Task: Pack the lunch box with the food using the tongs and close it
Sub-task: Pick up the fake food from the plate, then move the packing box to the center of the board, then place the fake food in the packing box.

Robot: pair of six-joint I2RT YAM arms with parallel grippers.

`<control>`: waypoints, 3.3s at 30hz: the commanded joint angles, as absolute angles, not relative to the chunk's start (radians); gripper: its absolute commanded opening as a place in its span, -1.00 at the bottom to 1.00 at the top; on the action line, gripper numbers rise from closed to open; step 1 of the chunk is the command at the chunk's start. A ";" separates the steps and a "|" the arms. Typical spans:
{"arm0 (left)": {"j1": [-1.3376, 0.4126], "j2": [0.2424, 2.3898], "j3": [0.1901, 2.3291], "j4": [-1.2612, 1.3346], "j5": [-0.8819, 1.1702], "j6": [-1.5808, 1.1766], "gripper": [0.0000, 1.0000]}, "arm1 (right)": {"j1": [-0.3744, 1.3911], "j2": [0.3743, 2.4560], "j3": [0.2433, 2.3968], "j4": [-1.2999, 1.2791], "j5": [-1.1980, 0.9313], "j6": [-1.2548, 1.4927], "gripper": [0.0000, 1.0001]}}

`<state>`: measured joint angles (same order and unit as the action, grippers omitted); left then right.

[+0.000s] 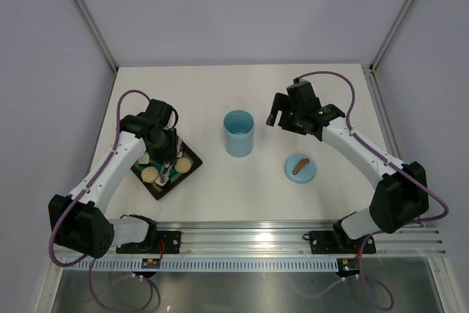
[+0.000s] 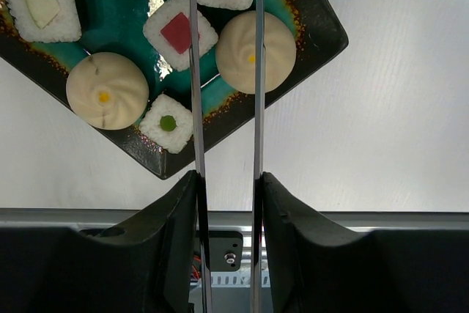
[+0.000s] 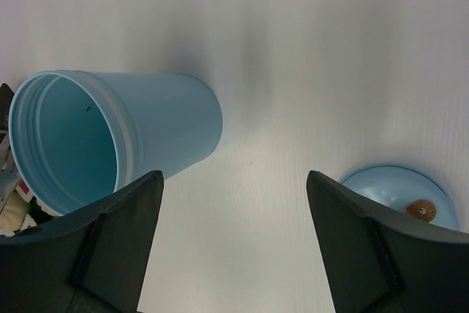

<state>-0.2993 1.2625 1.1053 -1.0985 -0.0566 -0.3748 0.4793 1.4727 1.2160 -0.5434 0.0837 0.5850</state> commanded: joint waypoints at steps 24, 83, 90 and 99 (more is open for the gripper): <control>-0.290 1.224 1.072 -1.100 -0.057 -0.393 -0.05 | 0.479 1.468 1.218 -0.500 0.044 0.600 0.72; -0.448 1.195 1.597 -1.108 0.074 -0.411 -0.63 | 0.479 1.697 1.327 -0.485 0.026 0.581 0.76; -0.537 1.247 1.611 -1.068 0.083 -0.422 -0.63 | 0.460 1.634 1.283 -0.523 0.090 0.571 0.78; -0.568 1.285 1.583 -1.020 0.074 -0.440 -0.42 | 0.460 1.623 1.264 -0.529 0.109 0.568 0.79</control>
